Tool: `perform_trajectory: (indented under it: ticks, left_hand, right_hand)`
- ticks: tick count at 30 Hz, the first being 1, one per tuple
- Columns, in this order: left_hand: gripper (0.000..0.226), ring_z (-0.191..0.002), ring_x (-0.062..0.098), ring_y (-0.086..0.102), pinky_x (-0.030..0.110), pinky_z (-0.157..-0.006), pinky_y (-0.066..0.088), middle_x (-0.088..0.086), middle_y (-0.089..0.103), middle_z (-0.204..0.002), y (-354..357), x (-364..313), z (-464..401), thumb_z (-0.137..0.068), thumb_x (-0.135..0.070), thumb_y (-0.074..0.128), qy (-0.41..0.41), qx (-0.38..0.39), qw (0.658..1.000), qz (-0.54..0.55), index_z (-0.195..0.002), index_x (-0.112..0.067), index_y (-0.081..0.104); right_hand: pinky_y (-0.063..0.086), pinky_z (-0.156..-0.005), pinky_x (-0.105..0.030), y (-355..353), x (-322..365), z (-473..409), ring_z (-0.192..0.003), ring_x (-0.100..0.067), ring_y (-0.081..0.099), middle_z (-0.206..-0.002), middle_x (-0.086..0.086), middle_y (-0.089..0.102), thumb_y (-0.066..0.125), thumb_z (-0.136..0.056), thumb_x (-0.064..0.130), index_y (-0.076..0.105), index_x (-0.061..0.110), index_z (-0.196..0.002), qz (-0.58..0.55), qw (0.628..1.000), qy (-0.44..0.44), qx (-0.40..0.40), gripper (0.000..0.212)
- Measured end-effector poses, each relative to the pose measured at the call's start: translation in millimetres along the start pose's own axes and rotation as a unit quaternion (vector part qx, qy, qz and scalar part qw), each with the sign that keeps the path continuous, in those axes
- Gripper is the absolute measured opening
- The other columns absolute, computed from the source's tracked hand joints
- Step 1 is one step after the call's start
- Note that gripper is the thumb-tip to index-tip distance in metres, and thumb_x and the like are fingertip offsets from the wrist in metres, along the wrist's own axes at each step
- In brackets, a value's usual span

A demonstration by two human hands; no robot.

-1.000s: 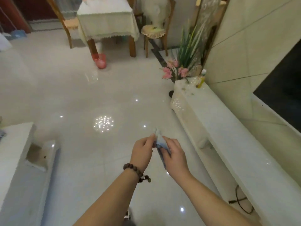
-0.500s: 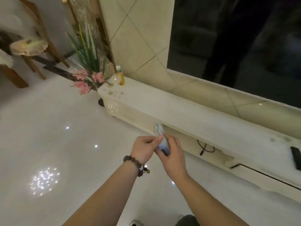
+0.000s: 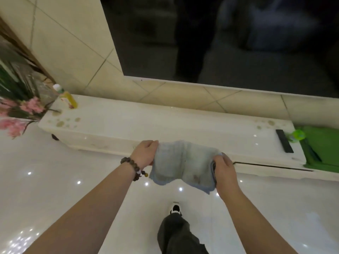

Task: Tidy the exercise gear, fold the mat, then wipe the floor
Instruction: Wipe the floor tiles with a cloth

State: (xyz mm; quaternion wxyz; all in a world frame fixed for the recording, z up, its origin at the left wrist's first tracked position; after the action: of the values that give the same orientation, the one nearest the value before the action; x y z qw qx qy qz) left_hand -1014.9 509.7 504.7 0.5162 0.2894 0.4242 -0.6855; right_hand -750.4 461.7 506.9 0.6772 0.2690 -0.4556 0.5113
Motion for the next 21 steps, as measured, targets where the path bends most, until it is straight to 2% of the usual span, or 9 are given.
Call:
perform_trajectory:
  ticks: [2,3,6,8,10,12,14,18,21]
  left_hand:
    - [0.050,-0.075,0.024,0.061,0.047,-0.077,0.056,0.009,0.062,-0.081,0.9,-12.4,-22.2,-0.089,-0.045,0.056,-0.003,0.030,0.998,-0.058,-0.091,0.005,0.057]
    - [0.044,-0.078,0.023,0.064,0.044,-0.075,0.057,0.008,0.063,-0.084,2.6,-15.2,-32.1,-0.084,-0.042,0.066,-0.012,0.056,0.996,-0.072,-0.093,0.001,0.057]
    - [0.042,-0.091,0.023,0.065,0.042,-0.078,0.058,0.008,0.065,-0.099,-1.8,-18.4,-61.0,-0.069,-0.021,0.083,-0.040,0.114,0.984,-0.131,-0.099,-0.009,0.057]
    - [0.041,-0.090,0.023,0.066,0.043,-0.079,0.057,0.006,0.069,-0.095,-19.2,-17.2,-79.8,-0.063,-0.028,0.087,-0.053,0.100,0.970,-0.216,-0.094,-0.012,0.064]
    - [0.042,-0.085,0.023,0.069,0.042,-0.077,0.058,0.006,0.073,-0.089,-39.3,-10.4,-93.3,-0.059,-0.035,0.088,-0.084,0.071,0.978,-0.178,-0.088,-0.010,0.071]
    - [0.043,-0.092,0.026,0.069,0.042,-0.083,0.056,0.011,0.074,-0.094,-51.6,-2.7,-102.2,-0.065,-0.029,0.085,-0.116,0.044,0.992,-0.014,-0.095,-0.002,0.071]
    - [0.037,-0.099,0.029,0.067,0.041,-0.082,0.056,0.012,0.071,-0.101,-62.2,1.9,-111.7,-0.078,-0.029,0.074,-0.126,0.007,0.989,0.077,-0.103,-0.003,0.067]
    - [0.033,-0.088,0.029,0.061,0.040,-0.075,0.052,0.011,0.065,-0.093,-101.3,1.9,-129.9,-0.094,-0.034,0.052,-0.087,-0.147,0.985,-0.020,-0.097,-0.003,0.059]
    - [0.031,-0.070,0.021,0.050,0.028,-0.055,0.036,0.002,0.052,-0.075,-140.1,-4.6,-129.7,-0.098,-0.033,0.041,-0.044,-0.274,0.959,-0.060,-0.092,-0.003,0.046]
  right_hand:
    - [0.049,-0.076,-0.036,-1.7,1.4,-39.9,-0.084,-0.027,0.060,-0.087,-0.009,0.064,0.051,-0.091,0.019,0.062,0.006,-0.092,-0.003,0.999,0.045,0.017,0.017]
    - [0.051,-0.079,-0.038,1.8,3.5,-56.3,-0.088,-0.028,0.062,-0.093,-0.011,0.067,0.057,-0.090,0.020,0.062,0.004,-0.098,0.002,0.997,0.063,0.041,0.019]
    - [0.053,-0.077,-0.037,16.6,20.0,-90.5,-0.093,-0.028,0.065,-0.099,-0.011,0.069,0.064,-0.087,0.015,0.065,0.008,-0.099,0.038,0.990,0.077,0.114,0.014]
    - [0.052,-0.077,-0.036,20.9,27.7,-110.6,-0.092,-0.026,0.065,-0.096,-0.010,0.069,0.059,-0.090,0.013,0.066,0.011,-0.096,0.075,0.987,0.069,0.122,0.009]
    - [0.052,-0.082,-0.041,28.3,30.8,-128.0,-0.093,-0.028,0.064,-0.098,-0.011,0.068,0.054,-0.093,0.015,0.066,0.013,-0.097,0.093,0.987,0.058,0.117,0.013]
    - [0.052,-0.086,-0.045,40.3,30.8,-141.2,-0.094,-0.028,0.061,-0.101,-0.010,0.066,0.049,-0.095,0.020,0.063,0.015,-0.100,0.114,0.987,0.055,0.095,0.015]
    - [0.048,-0.079,-0.040,51.8,30.3,-148.9,-0.087,-0.027,0.056,-0.095,-0.009,0.061,0.045,-0.096,0.022,0.059,0.012,-0.102,0.165,0.984,0.041,0.047,0.018]
    - [0.035,-0.064,-0.034,90.0,30.4,-149.7,-0.077,-0.029,0.048,-0.084,-0.014,0.054,0.038,-0.097,0.021,0.052,0.003,-0.094,0.195,0.980,0.018,-0.033,0.023]
    - [0.031,-0.051,-0.029,129.5,36.3,-145.9,-0.067,-0.025,0.046,-0.070,-0.004,0.048,0.038,-0.098,0.024,0.047,0.003,-0.087,0.210,0.976,-0.021,-0.061,0.025]
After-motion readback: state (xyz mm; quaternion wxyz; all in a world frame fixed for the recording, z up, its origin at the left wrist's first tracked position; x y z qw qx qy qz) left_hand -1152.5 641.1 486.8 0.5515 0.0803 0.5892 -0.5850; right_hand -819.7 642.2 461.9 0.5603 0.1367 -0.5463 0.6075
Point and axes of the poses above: each hand's wrist, its own z-axis away from the middle knuckle, its own y-axis out of the palm, x = y × z, the point moved 10 cm from there along -z, towards the middle knuckle
